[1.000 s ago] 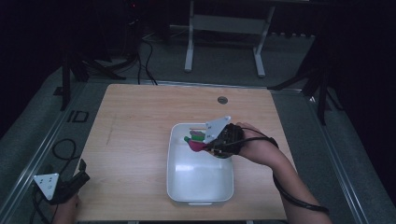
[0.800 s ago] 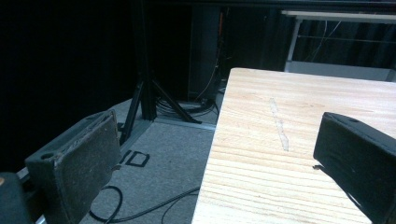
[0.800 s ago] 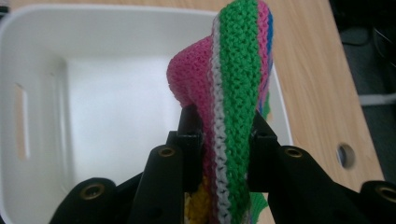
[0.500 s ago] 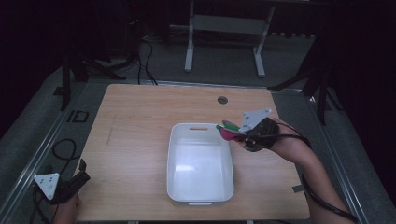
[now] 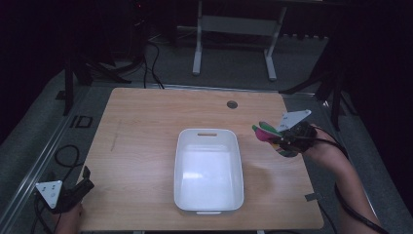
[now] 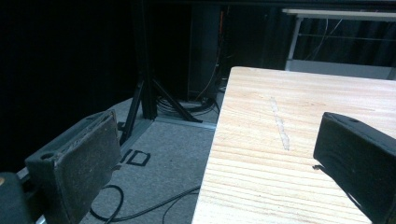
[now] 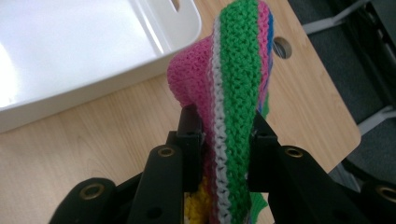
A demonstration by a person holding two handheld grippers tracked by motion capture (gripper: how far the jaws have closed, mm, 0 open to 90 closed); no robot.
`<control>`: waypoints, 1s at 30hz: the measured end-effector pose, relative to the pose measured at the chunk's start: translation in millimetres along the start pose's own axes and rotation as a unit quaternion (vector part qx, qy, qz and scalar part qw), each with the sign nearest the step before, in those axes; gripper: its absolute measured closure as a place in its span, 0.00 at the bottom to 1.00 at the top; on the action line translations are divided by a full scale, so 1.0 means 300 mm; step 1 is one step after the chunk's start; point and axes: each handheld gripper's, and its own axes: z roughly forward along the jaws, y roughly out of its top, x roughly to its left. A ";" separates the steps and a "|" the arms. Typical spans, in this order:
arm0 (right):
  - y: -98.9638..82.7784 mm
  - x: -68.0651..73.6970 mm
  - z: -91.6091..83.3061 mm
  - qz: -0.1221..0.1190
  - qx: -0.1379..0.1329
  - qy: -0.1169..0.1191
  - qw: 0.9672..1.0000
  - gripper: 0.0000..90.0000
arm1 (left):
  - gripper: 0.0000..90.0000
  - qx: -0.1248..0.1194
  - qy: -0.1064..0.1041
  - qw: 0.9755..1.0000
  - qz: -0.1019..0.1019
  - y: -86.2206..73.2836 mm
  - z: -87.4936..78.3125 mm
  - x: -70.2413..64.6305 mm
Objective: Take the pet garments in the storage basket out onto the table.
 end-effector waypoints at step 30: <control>-0.187 0.056 0.550 0.128 0.034 -0.001 0.991 0.70 | 0.01 -0.002 -0.001 1.000 0.005 -0.001 -0.002 -0.003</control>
